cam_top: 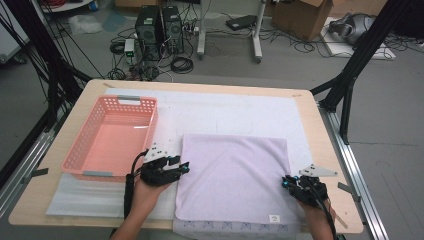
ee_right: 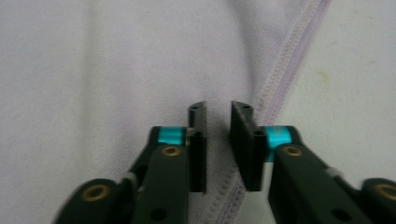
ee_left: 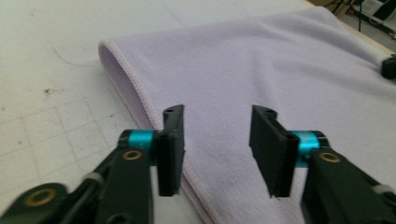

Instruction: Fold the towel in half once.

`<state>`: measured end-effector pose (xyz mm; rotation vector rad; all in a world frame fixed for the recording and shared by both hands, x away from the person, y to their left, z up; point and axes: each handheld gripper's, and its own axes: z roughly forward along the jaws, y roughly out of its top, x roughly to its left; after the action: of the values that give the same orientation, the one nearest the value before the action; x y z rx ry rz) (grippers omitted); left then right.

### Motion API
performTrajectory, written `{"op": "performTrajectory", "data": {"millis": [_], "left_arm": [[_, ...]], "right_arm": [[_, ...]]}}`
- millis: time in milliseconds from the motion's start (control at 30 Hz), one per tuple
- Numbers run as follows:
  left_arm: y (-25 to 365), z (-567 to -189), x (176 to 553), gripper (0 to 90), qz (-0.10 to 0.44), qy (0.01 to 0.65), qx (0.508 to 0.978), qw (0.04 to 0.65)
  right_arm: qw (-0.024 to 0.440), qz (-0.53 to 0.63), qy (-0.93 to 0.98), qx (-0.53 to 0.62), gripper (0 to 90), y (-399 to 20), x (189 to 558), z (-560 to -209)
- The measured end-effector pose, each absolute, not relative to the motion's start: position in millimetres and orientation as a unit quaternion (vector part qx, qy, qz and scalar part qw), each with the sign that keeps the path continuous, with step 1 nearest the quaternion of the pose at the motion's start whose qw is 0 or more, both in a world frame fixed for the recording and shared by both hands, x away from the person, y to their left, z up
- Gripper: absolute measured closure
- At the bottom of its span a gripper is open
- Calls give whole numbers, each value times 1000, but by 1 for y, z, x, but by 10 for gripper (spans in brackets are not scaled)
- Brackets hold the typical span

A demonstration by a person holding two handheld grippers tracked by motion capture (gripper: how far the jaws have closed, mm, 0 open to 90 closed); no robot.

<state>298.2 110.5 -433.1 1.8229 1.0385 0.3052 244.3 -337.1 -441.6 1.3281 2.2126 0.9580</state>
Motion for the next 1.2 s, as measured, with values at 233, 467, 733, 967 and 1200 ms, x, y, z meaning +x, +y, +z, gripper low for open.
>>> {"op": "performTrajectory", "data": {"millis": [233, 467, 733, 967, 1200], "left_arm": [[96, -437, 332, 573, 159, 450, 751, 456], [94, -441, 368, 497, 166, 500, 732, 432], [90, -447, 381, 870, 211, 511, 735, 392], [96, -447, 384, 532, 192, 521, 713, 429], [91, -452, 384, 504, 156, 505, 731, 432]], "right_arm": [[191, 342, 789, 473, 801, -350, 233, -437], [204, 368, 775, 471, 714, -352, 234, -434], [203, 382, 765, 478, 699, -356, 238, -434], [206, 392, 754, 486, 610, -355, 253, -432], [203, 386, 732, 524, 500, -354, 308, -432]]}}
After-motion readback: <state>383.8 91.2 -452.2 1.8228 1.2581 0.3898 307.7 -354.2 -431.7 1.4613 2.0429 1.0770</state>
